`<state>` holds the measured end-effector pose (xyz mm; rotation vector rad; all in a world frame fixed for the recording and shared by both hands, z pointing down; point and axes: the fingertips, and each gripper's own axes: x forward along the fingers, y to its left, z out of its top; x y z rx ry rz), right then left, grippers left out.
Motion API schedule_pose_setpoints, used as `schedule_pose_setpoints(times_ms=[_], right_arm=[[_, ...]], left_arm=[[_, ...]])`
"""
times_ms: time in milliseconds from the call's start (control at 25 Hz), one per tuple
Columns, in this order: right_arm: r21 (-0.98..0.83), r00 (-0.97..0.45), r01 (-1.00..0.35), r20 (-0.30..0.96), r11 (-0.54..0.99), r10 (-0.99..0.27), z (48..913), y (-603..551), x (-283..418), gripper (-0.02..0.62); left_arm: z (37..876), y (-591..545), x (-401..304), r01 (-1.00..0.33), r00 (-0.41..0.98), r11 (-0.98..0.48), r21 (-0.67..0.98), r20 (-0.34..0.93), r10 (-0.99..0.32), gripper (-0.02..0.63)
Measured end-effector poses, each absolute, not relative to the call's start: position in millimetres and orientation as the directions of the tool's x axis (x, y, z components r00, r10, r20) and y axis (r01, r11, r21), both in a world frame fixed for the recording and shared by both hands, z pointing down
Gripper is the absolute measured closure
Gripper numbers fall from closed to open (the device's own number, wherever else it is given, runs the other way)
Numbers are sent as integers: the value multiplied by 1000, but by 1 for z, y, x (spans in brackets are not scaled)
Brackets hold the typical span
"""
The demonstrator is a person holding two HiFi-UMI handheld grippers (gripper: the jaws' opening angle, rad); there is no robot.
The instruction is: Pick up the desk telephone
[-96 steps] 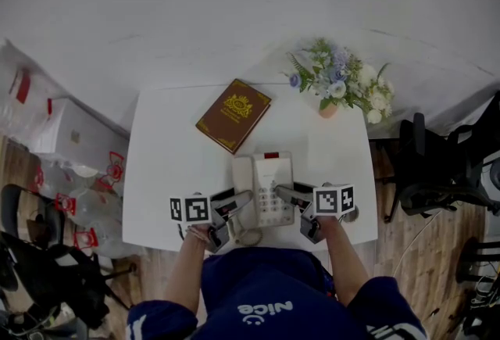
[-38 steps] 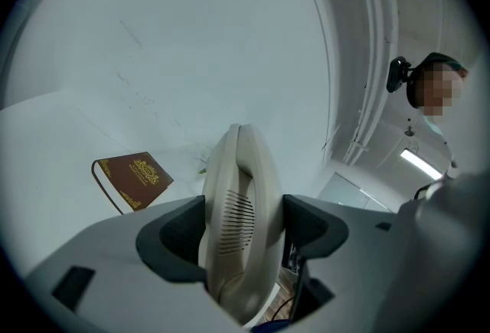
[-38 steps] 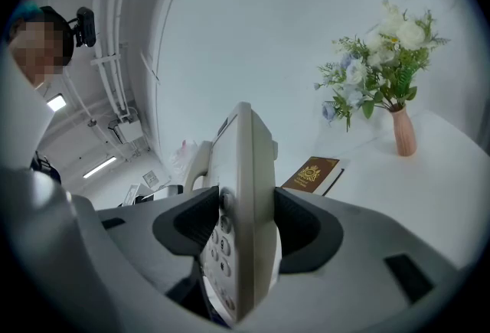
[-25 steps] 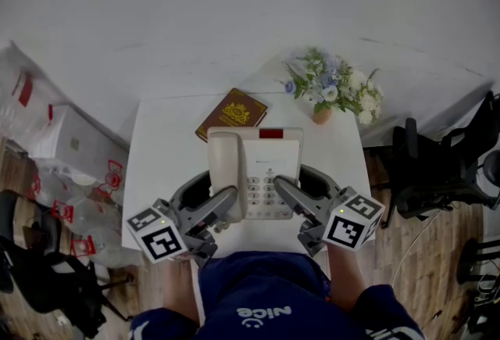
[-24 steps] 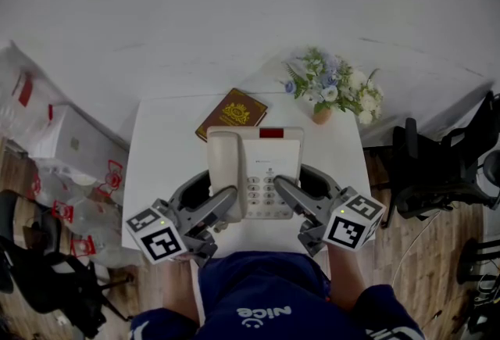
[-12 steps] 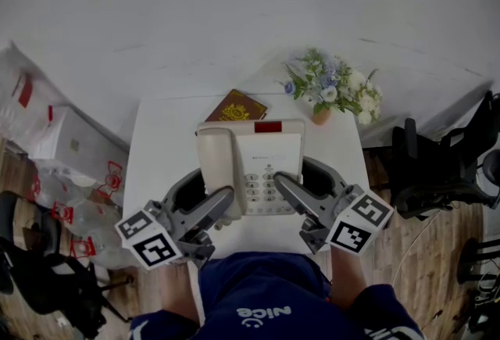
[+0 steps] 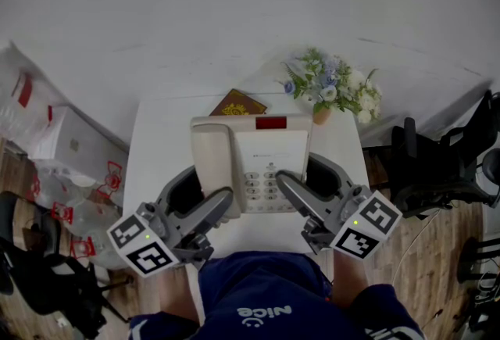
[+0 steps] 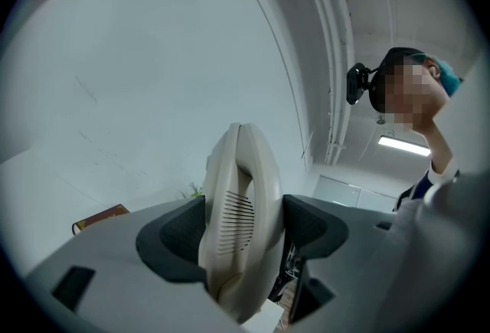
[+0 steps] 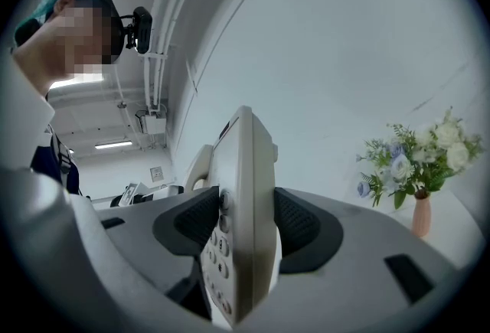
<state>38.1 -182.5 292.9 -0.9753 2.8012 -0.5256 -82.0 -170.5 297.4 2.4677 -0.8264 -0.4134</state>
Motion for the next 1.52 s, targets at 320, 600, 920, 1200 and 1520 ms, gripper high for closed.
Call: schedule_pose_setpoints(times_ms=[320, 600, 920, 1200, 1520], right_arm=[[-353, -775, -585, -25, 731, -632, 287, -181, 38, 351], [-341, -773, -589, -26, 732, -634, 288, -179, 37, 351], [-332, -769, -595, -29, 732, -638, 289, -176, 38, 353], [-332, -766, -599, -28, 728, -643, 291, -175, 38, 353], [-330, -760, -606, -31, 724, -650, 290, -173, 36, 353]], left_arm=[[292, -170, -82, -475, 771, -701, 532, -132, -623, 275], [293, -169, -82, -477, 781, -707, 522, -118, -614, 275], [295, -167, -81, -470, 793, -716, 516, -110, -599, 275], [297, -167, -81, -467, 794, -713, 523, -108, -599, 275], [297, -166, -83, -462, 796, -717, 522, -114, -595, 275]])
